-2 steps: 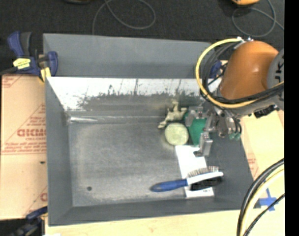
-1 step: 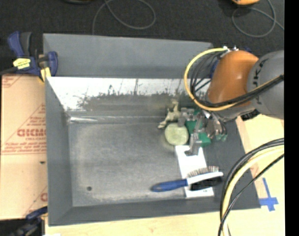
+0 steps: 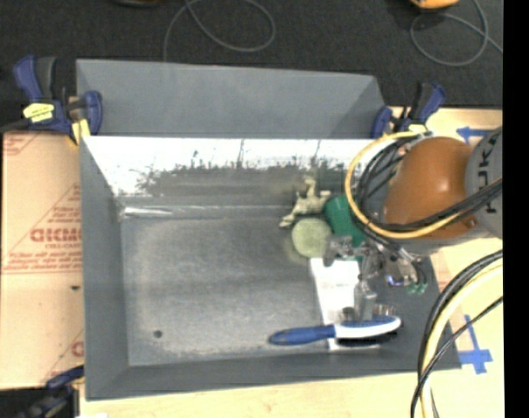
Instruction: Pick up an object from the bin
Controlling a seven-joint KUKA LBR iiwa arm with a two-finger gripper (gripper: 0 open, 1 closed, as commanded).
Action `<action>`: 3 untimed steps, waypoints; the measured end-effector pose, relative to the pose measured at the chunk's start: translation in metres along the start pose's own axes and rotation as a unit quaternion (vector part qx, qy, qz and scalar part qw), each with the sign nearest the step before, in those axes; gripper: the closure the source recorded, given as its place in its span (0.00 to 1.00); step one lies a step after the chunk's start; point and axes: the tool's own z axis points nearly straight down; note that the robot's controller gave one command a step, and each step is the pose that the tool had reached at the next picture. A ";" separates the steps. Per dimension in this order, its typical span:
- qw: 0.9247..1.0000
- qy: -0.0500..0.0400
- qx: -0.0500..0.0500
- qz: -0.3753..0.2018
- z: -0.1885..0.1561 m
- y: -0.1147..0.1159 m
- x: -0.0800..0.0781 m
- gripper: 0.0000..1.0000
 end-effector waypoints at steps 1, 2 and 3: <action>0.998 0.001 0.000 0.055 -0.006 -0.004 -0.046 0.00; 0.995 -0.003 0.001 0.099 0.040 0.018 -0.077 0.00; 0.977 -0.006 -0.001 0.213 0.038 -0.001 -0.085 1.00</action>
Offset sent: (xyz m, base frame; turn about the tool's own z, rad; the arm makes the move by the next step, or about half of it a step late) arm 0.0711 0.0322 -0.0436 0.1975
